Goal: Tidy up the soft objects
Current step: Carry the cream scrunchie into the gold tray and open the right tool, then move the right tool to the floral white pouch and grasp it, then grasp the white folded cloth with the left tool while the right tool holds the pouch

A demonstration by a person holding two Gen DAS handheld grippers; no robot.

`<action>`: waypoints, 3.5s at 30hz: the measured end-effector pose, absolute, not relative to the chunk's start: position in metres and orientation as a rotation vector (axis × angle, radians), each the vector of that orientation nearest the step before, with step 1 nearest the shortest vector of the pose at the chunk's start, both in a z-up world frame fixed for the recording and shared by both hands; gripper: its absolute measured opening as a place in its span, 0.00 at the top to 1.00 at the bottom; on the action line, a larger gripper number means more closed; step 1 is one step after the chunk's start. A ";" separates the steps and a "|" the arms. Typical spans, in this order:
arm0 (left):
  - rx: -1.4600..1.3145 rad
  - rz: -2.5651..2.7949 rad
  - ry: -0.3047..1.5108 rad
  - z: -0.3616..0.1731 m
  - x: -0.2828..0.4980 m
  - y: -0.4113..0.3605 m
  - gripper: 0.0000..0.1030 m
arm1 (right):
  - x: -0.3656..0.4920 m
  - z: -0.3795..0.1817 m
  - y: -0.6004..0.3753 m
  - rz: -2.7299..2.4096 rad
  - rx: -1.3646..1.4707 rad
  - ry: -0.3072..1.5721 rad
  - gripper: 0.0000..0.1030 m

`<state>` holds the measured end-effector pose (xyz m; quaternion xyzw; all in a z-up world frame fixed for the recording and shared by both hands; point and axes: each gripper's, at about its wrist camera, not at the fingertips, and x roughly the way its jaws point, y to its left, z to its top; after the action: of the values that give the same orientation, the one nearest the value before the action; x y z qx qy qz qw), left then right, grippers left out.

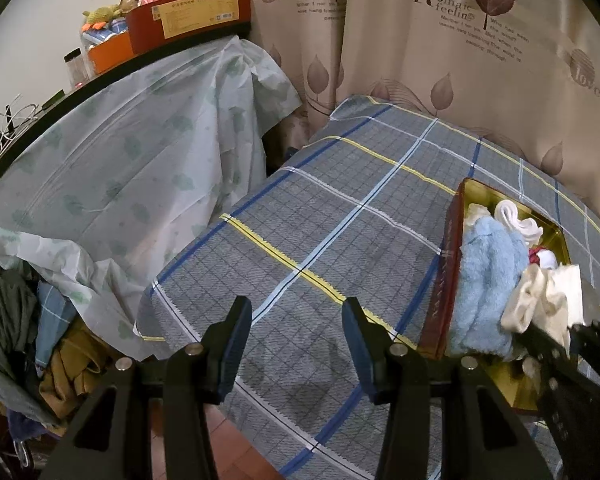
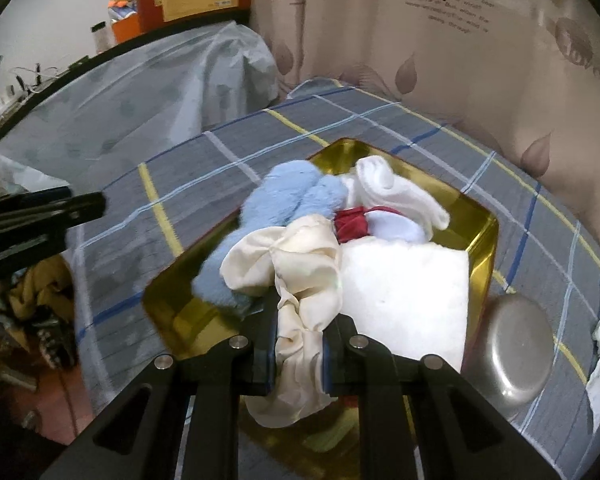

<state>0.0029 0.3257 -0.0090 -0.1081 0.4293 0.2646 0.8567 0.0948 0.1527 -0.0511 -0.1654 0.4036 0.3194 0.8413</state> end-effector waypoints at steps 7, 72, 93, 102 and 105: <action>-0.227 0.555 0.907 -0.009 0.004 0.325 0.53 | 0.095 -0.055 0.156 0.665 -0.360 0.843 0.75; -0.177 0.543 0.931 -0.023 0.013 0.312 0.54 | 0.208 -0.072 -0.203 -0.187 0.125 0.913 0.10; -0.162 0.558 0.976 -0.034 0.018 0.314 0.54 | 0.231 -0.092 -0.227 -0.280 0.122 0.908 0.50; -0.105 0.554 0.946 -0.020 0.018 0.297 0.54 | 0.204 -0.089 -0.249 -0.209 0.129 0.882 0.69; -0.079 0.542 0.931 -0.009 0.019 0.286 0.53 | 0.187 -0.090 -0.257 -0.185 0.134 0.875 0.69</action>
<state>0.0187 0.2860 -0.0091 -0.0377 0.4432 0.2581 0.8576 0.1872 -0.2570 -0.0901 0.0646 0.4230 -0.0894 0.8994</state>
